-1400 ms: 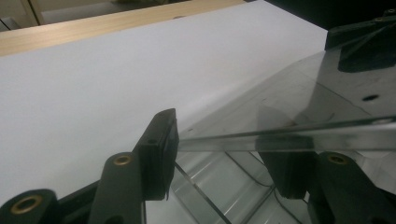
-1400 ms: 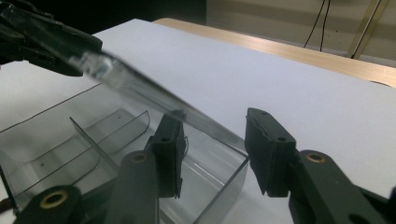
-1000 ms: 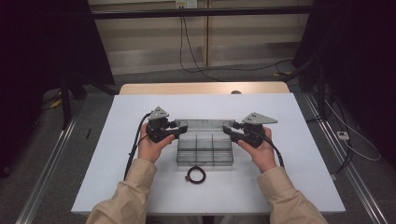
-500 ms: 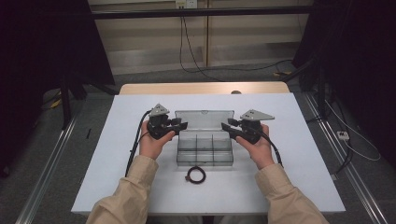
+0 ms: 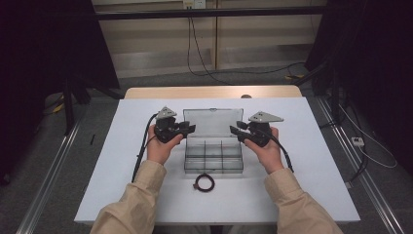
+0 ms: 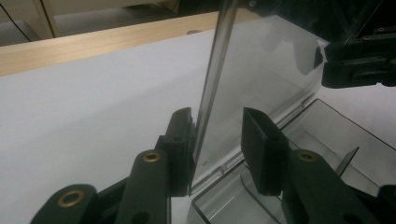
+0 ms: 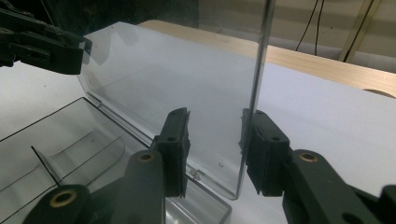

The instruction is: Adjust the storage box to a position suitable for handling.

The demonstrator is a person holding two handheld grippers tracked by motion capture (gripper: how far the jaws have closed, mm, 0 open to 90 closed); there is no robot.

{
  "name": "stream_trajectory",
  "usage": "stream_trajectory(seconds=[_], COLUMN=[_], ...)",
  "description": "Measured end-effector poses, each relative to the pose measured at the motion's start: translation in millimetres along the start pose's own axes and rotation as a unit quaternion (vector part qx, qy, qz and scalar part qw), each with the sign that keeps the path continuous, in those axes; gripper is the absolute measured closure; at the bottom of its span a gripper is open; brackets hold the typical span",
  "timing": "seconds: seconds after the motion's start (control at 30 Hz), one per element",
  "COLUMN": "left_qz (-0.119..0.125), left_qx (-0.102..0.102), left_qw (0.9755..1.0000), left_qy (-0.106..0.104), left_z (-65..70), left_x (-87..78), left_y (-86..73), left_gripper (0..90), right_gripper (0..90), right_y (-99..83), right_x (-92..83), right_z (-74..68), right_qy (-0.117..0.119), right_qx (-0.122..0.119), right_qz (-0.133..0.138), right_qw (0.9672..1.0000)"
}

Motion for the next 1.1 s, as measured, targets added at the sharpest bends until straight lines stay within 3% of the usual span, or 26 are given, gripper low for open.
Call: stream_trajectory(seconds=[0.4, 1.1], left_qz=[-0.010, -0.020], left_qx=[0.005, -0.018], left_qw=[0.9999, 0.9996], left_qy=[0.009, 0.012], left_z=[-1.5, -4.5], left_x=[7.2, 19.5], left_y=[4.0, 6.0], left_gripper=[65.4, 63.4], right_gripper=[62.2, 59.7], right_y=[0.7, 1.8], right_x=[4.8, 13.7], right_z=[5.3, 12.8], right_qy=[-0.002, -0.009], right_qx=[0.011, 0.027], right_qz=[0.004, 0.000], right_qw=[0.9999, 0.9996])
Point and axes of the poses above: each handheld gripper's, and its own axes: x roughly forward along the jaws, y roughly out of its top, z roughly to its right, the point moved 1 cm from there along x, roughly forward along the jaws, and after that the axes turned 15 degrees about y, right-handed, at the moved point
